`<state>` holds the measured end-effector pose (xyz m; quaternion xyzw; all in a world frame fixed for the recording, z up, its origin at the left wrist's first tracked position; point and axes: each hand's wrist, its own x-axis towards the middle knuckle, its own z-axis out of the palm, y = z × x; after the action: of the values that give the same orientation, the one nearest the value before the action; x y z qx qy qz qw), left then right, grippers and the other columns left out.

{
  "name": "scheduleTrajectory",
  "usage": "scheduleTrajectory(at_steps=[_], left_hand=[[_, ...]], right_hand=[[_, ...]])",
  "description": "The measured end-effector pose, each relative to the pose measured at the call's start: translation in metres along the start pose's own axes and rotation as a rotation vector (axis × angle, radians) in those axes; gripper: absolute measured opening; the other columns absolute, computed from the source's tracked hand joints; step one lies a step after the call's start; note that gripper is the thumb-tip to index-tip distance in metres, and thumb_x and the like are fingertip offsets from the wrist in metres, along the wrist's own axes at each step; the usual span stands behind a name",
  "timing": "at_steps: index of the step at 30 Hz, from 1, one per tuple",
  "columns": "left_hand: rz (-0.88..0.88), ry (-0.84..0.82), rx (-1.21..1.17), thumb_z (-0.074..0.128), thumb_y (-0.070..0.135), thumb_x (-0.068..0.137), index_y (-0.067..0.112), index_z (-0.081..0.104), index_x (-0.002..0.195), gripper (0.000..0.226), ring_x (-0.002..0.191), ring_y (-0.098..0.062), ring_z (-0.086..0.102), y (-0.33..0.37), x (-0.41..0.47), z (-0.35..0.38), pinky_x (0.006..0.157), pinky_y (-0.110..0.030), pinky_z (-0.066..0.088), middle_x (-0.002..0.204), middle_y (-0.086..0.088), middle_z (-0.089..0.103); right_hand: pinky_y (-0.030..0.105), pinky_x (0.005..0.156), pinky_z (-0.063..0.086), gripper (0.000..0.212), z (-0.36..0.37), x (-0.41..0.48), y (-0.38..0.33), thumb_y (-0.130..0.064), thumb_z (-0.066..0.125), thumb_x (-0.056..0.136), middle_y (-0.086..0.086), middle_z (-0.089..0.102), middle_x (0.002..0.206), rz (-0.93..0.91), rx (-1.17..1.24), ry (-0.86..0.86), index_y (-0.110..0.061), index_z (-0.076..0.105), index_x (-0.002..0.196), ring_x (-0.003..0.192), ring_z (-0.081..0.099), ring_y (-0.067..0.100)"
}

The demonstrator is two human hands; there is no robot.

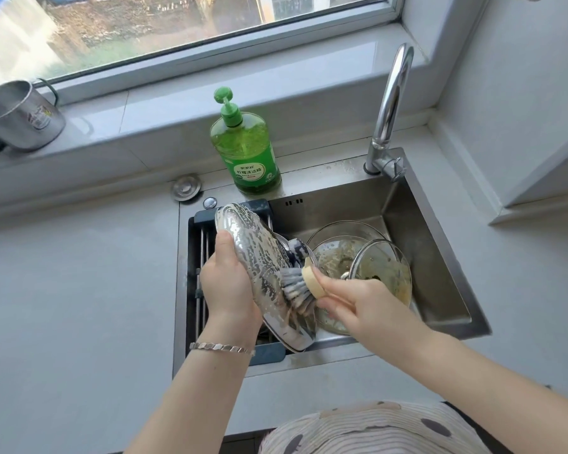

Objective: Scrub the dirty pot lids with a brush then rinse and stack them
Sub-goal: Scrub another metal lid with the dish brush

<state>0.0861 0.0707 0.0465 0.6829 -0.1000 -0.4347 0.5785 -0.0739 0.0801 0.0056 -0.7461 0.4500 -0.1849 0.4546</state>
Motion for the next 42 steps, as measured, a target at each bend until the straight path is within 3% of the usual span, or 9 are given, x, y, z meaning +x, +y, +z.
scheduleTrajectory(at_steps=[4,7,9,13,16,26,31,36,42], left_hand=[[0.133,-0.055,0.121,0.045,0.047,0.094,0.005,0.053,0.075,0.047,0.070,-0.026,0.056,-0.012,-0.002,-0.006,0.069,-0.041,0.049,0.071,-0.012,0.060],[0.190,-0.097,0.180,0.046,0.055,0.089,0.009,0.057,0.088,0.047,0.076,-0.027,0.051,-0.015,-0.012,-0.004,0.071,-0.048,0.046,0.085,-0.013,0.056],[0.172,-0.075,0.140,0.044,0.048,0.095,0.006,0.054,0.079,0.045,0.076,-0.028,0.053,-0.010,-0.011,-0.003,0.074,-0.055,0.049,0.082,-0.014,0.057],[0.173,0.003,0.054,0.043,0.037,0.098,0.009,0.048,0.066,0.043,0.069,-0.024,0.056,-0.003,-0.001,-0.007,0.068,-0.038,0.052,0.067,-0.008,0.057],[0.213,0.006,0.088,0.043,0.039,0.098,0.012,0.046,0.069,0.040,0.071,-0.025,0.047,-0.009,-0.003,-0.007,0.067,-0.039,0.043,0.073,-0.010,0.049],[0.246,0.116,-0.052,0.044,0.038,0.099,0.015,0.048,0.070,0.037,0.064,-0.016,0.058,0.013,0.018,-0.006,0.065,-0.031,0.054,0.067,-0.002,0.054],[0.099,0.183,-0.119,0.043,0.039,0.099,0.014,0.053,0.081,0.032,0.072,-0.017,0.068,0.005,0.022,-0.004,0.061,-0.029,0.058,0.082,-0.004,0.066],[0.048,0.240,-0.108,0.044,0.042,0.097,0.015,0.051,0.081,0.032,0.071,-0.018,0.066,-0.001,0.024,-0.007,0.061,-0.029,0.055,0.080,-0.003,0.064],[0.017,0.407,-0.163,0.043,0.040,0.098,0.017,0.045,0.070,0.037,0.049,-0.009,0.053,0.012,0.028,0.000,0.043,-0.017,0.048,0.067,0.003,0.051]], right_hand=[[0.026,0.062,0.036,0.048,0.002,0.001,0.004,-0.025,0.047,0.097,0.005,0.053,0.075,-0.028,-0.171,0.014,-0.034,0.034,0.142,0.067,0.045,0.015],[0.034,0.065,0.041,0.044,0.000,0.028,0.004,-0.021,0.047,0.097,0.008,0.058,0.075,0.043,-0.050,0.151,-0.028,0.040,0.140,0.068,0.049,0.020],[0.032,0.063,0.038,0.046,0.004,0.031,0.000,-0.020,0.046,0.097,0.007,0.058,0.077,0.056,-0.030,0.170,-0.028,0.038,0.141,0.069,0.049,0.019],[0.029,0.062,0.037,0.048,0.022,0.001,0.001,-0.023,0.043,0.098,0.002,0.048,0.074,0.081,-0.082,0.075,-0.030,0.032,0.144,0.068,0.045,0.016],[0.033,0.066,0.040,0.044,0.019,0.018,0.008,-0.025,0.041,0.099,0.002,0.053,0.075,0.107,-0.109,0.092,-0.030,0.035,0.143,0.070,0.049,0.019],[0.031,0.065,0.038,0.047,0.024,0.023,0.014,-0.028,0.034,0.101,0.000,0.046,0.074,0.100,-0.213,0.072,-0.033,0.026,0.147,0.072,0.048,0.022],[0.038,0.063,0.039,0.053,0.021,0.025,-0.016,-0.035,0.023,0.093,-0.001,0.036,0.074,-0.100,-0.273,0.177,-0.032,0.029,0.145,0.070,0.046,0.025],[0.037,0.072,0.042,0.046,0.015,0.018,0.009,-0.028,0.030,0.102,0.003,0.041,0.083,0.106,-0.321,-0.001,-0.036,0.024,0.147,0.083,0.052,0.030],[0.028,0.030,0.039,0.051,0.034,0.004,-0.012,-0.007,0.059,0.074,-0.002,0.040,0.061,-0.086,-0.324,0.219,-0.015,0.061,0.124,0.035,0.042,0.020]])
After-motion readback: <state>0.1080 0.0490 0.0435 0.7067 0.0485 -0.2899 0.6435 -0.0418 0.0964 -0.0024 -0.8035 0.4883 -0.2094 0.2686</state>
